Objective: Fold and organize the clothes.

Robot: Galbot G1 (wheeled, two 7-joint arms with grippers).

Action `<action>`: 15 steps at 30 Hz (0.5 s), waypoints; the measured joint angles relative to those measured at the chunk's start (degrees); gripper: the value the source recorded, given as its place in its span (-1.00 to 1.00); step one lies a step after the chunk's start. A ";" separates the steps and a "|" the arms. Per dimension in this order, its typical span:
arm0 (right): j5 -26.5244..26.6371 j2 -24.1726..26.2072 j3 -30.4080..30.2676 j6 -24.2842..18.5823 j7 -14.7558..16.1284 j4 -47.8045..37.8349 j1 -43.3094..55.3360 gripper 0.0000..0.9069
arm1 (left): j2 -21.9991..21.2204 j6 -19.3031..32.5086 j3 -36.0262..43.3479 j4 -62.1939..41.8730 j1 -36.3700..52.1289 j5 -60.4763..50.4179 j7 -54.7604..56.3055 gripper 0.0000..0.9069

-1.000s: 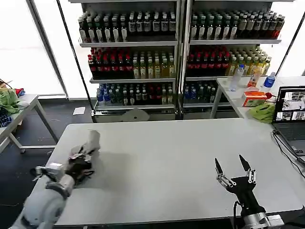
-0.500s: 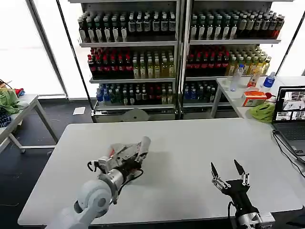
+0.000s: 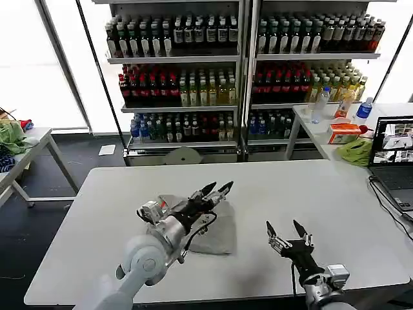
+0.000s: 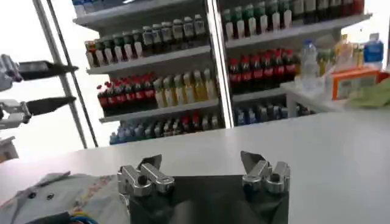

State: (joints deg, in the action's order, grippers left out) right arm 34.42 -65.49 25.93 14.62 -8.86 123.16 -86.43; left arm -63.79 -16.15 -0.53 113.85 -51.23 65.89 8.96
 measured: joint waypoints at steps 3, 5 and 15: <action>2.77 -0.25 -2.06 1.85 -1.07 -1.01 2.18 1.00 | 0.11 1.87 -2.10 0.52 -0.95 -0.23 -1.83 1.00; 4.85 -0.19 -3.45 3.24 -1.54 -1.71 3.76 1.00 | 0.33 2.95 -3.82 0.91 -1.81 -1.01 -2.93 1.00; 17.87 2.05 -12.32 9.81 -2.81 -8.73 15.08 1.00 | 1.88 6.41 -13.12 2.32 -7.05 -5.51 -5.85 1.00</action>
State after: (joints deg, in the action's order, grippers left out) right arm 52.28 -63.45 13.62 24.43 -11.67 114.42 -71.36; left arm -61.91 -9.75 -13.65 116.17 -58.28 60.38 3.12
